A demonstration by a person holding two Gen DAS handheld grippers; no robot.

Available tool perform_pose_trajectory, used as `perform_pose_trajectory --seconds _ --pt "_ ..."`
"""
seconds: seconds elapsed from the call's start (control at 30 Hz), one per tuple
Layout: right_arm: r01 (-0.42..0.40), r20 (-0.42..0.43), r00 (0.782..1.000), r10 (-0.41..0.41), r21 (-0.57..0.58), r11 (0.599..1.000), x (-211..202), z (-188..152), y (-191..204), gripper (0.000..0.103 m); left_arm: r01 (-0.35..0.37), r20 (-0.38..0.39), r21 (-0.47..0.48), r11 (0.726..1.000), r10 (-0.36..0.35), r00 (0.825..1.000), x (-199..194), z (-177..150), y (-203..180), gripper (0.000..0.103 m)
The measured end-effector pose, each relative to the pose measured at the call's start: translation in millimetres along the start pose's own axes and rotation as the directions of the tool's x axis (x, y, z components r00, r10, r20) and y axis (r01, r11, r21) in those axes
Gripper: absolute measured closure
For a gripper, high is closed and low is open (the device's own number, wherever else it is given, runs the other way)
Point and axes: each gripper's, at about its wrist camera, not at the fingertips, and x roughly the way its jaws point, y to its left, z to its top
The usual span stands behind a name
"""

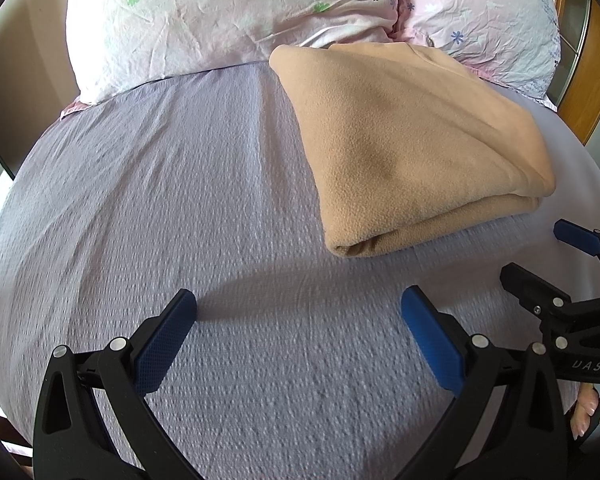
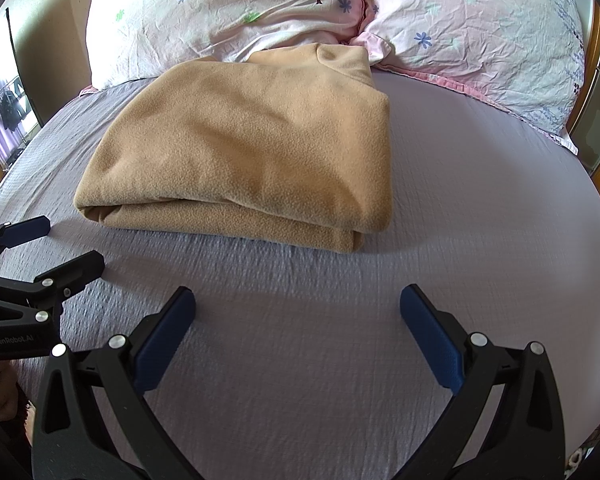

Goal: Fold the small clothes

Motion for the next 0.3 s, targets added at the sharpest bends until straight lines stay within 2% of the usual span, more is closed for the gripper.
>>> perform_pose_trajectory --seconds 0.3 --pt "0.000 0.000 1.000 0.000 0.000 1.000 0.1 0.4 0.1 0.002 -0.001 0.012 0.003 1.000 0.001 1.000 -0.4 -0.6 0.0 0.001"
